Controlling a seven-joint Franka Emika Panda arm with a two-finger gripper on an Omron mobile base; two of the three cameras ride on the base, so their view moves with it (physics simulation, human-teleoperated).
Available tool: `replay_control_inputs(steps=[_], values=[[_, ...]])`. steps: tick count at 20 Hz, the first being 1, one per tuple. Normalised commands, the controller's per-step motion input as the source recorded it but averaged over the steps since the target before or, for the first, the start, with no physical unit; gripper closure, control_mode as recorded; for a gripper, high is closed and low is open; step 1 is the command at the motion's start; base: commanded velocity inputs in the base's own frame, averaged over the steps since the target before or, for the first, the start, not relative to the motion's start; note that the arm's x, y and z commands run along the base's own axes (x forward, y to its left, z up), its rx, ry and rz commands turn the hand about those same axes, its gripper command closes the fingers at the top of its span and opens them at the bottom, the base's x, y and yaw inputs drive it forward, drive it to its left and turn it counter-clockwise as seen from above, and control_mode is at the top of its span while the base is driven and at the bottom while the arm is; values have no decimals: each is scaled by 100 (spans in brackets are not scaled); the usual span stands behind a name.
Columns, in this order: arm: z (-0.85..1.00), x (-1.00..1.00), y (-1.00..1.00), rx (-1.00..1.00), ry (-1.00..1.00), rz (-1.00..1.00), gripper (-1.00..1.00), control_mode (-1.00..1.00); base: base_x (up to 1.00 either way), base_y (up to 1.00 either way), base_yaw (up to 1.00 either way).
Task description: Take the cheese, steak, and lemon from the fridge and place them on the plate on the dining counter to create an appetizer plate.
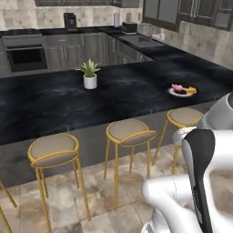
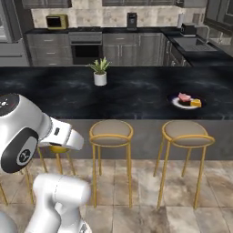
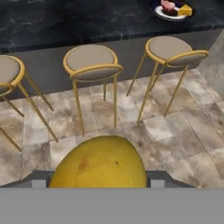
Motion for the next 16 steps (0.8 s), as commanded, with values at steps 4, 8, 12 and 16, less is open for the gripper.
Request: replay_control_inputs(steps=[4, 8, 12, 16], values=[[0, 0, 0, 0, 0, 0, 100, 100, 0, -100, 0], [0, 0, 0, 0, 0, 0, 100, 100, 0, -100, 0], [0, 0, 0, 0, 0, 0, 100, 100, 0, -100, 0], [0, 0, 0, 0, 0, 0, 100, 100, 1, -100, 0]])
